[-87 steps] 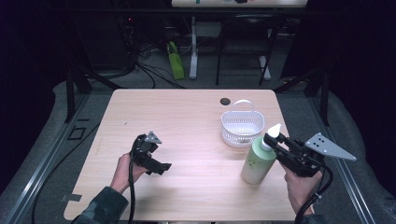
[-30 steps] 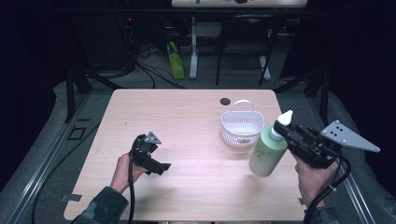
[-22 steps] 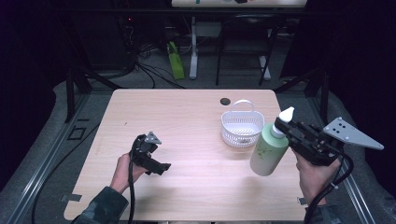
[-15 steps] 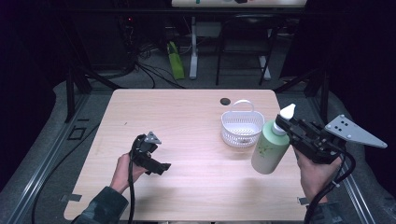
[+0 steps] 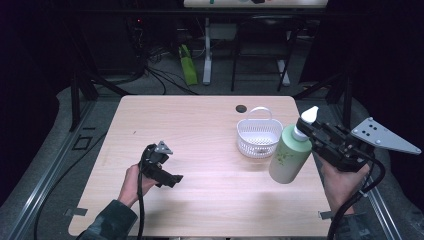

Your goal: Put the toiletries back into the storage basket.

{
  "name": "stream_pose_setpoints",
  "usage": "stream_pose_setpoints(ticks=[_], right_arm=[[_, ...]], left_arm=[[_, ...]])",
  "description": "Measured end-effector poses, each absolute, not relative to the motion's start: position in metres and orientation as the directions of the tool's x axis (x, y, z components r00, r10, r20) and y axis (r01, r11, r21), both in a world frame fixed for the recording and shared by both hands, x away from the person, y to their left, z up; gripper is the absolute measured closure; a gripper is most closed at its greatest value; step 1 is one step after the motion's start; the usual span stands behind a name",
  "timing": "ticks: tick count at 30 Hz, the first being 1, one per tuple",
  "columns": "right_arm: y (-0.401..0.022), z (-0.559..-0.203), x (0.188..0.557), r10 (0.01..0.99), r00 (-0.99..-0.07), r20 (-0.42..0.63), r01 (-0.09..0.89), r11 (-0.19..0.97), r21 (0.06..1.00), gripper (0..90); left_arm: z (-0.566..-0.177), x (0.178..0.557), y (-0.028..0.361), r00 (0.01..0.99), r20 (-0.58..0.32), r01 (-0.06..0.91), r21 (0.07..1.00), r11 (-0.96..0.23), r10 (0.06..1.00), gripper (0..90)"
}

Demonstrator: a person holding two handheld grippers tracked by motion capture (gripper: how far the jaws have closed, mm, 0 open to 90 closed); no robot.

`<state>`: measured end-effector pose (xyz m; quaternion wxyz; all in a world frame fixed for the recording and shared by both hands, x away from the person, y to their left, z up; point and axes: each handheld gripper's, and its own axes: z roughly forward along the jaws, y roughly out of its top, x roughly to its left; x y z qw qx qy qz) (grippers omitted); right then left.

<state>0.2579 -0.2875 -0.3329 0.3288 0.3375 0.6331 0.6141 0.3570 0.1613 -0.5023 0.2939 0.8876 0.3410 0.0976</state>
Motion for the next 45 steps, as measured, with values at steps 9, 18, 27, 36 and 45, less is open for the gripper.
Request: stream_pose_setpoints(ticks=[9,18,27,36,45], right_arm=[[-0.286,-0.322,0.259,0.835,-0.550,-0.011,0.015,0.023,1.000,67.3],[-0.286,-0.313,0.262,0.840,-0.543,-0.017,0.008,0.026,1.000,67.3],[-0.285,-0.305,0.266,0.842,-0.538,-0.024,0.009,0.034,0.999,67.3],[-0.285,-0.295,0.271,0.851,-0.525,-0.025,0.007,0.033,0.999,67.3],[-0.282,-0.288,0.277,0.855,-0.518,-0.032,0.001,0.038,0.999,67.3]], left_arm=[[-0.503,0.357,0.162,0.745,-0.027,0.552,0.586,-0.593,0.667,0.1],[-0.503,0.358,0.162,0.745,-0.029,0.556,0.580,-0.596,0.667,0.1],[-0.503,0.358,0.163,0.744,-0.029,0.557,0.580,-0.595,0.668,0.1],[-0.503,0.358,0.162,0.744,-0.028,0.558,0.577,-0.597,0.668,0.1],[-0.504,0.358,0.162,0.742,-0.031,0.560,0.578,-0.593,0.670,0.1]])
